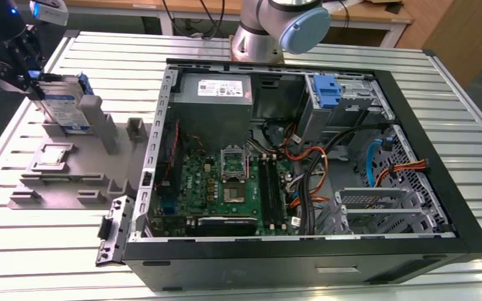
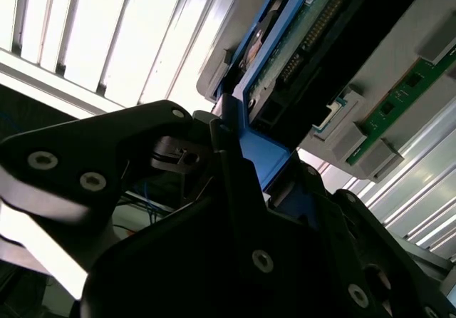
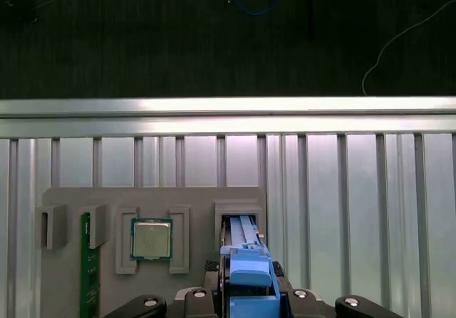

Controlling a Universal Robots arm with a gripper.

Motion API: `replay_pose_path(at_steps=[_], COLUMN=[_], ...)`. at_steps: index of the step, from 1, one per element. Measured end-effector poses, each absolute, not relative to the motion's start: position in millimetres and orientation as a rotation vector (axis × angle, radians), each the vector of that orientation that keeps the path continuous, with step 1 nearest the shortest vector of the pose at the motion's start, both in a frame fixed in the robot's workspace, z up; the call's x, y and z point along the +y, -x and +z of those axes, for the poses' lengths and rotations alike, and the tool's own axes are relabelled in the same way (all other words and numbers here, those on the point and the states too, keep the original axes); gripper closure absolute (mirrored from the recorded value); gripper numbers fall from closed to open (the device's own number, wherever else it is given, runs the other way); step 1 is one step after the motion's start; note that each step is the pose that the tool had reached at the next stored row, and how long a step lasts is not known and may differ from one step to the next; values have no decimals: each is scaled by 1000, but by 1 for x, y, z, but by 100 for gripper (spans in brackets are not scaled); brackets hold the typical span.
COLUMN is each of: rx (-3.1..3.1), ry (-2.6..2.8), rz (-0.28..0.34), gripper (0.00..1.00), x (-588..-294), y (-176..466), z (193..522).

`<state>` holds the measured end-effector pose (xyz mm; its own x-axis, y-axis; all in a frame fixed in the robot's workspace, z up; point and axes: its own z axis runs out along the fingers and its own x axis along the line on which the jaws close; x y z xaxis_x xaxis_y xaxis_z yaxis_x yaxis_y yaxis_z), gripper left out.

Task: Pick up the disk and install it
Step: 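Pick up the disk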

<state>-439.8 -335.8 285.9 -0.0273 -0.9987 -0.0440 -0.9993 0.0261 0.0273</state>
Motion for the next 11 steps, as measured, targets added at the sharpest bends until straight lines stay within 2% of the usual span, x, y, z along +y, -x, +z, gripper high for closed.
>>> replay_pose_path(at_steps=[11], rx=[2235], ry=[2189], rz=[79], gripper=[63], x=[-336], y=[440], z=[286])
